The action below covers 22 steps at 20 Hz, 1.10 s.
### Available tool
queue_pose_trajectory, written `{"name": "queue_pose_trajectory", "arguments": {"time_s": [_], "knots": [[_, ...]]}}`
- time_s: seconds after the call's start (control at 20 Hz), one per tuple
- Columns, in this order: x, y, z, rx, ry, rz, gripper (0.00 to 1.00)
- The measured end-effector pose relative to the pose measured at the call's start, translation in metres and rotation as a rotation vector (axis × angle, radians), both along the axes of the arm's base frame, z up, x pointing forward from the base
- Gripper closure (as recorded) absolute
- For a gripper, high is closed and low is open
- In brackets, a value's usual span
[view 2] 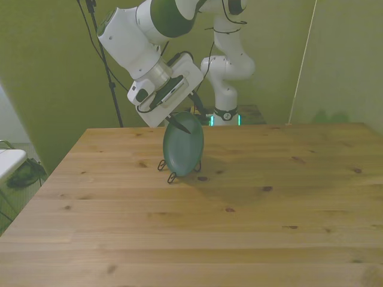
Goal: Unload the plate
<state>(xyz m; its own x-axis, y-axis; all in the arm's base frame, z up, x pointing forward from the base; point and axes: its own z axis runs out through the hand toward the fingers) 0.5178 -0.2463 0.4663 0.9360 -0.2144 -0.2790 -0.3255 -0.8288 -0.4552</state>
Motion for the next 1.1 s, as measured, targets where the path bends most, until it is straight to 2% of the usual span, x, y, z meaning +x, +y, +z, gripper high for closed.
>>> {"name": "queue_pose_trajectory", "arguments": {"time_s": [1.1], "knots": [[-0.01, -0.009, 0.019, -0.009, -0.025, -0.02, 1.0]]}}
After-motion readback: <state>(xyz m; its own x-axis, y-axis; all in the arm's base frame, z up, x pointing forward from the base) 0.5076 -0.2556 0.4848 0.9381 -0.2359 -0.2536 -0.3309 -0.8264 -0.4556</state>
